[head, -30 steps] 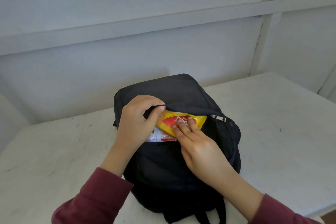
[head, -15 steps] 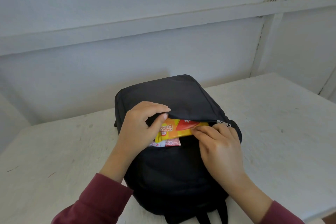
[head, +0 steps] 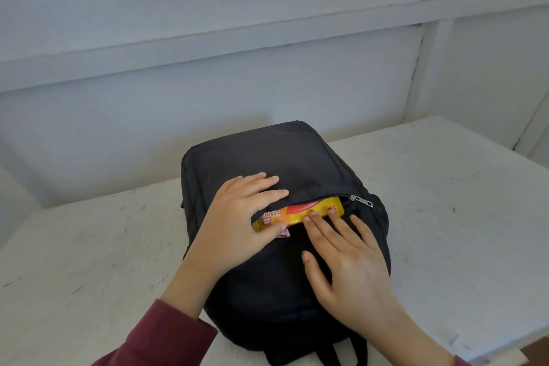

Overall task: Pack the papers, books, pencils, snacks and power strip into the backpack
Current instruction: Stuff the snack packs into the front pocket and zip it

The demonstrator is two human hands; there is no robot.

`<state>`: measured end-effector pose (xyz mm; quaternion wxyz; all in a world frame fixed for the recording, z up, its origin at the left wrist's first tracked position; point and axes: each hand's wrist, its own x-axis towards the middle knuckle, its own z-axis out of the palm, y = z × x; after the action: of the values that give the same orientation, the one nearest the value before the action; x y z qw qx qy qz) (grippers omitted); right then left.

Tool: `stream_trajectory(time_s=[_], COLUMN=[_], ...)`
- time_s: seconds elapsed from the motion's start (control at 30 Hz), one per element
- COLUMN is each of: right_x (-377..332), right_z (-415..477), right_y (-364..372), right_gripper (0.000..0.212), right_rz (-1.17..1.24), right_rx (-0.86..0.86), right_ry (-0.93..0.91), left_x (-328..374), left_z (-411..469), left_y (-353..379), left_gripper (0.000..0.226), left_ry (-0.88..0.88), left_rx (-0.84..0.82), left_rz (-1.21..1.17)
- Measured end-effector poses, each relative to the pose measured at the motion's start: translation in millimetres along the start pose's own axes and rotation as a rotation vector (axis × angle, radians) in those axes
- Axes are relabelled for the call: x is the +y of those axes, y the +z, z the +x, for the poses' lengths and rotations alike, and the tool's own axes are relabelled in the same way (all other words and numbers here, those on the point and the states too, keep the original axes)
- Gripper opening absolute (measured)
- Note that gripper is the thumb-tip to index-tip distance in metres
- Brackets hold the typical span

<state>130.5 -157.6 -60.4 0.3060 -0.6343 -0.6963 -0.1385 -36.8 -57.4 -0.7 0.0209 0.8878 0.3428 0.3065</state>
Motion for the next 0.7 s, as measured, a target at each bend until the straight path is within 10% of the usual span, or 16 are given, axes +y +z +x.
stream_trajectory(time_s=[0.47, 0.7], right_x=[3.0, 21.9], right_z=[3.8, 0.0], right_y=[-0.3, -16.5], right_gripper=[0.053, 0.034], right_rz=[-0.053, 0.219], right_rx=[-0.130, 0.116], right_ry=[0.030, 0.029], left_x=[7.2, 12.1], left_z=[2.0, -11.7], left_y=[7.2, 4.7], left_gripper=[0.040, 0.047], left_ry=[-0.031, -0.046], left_rx=[0.022, 0.048], left_rz=[0.054, -0.003])
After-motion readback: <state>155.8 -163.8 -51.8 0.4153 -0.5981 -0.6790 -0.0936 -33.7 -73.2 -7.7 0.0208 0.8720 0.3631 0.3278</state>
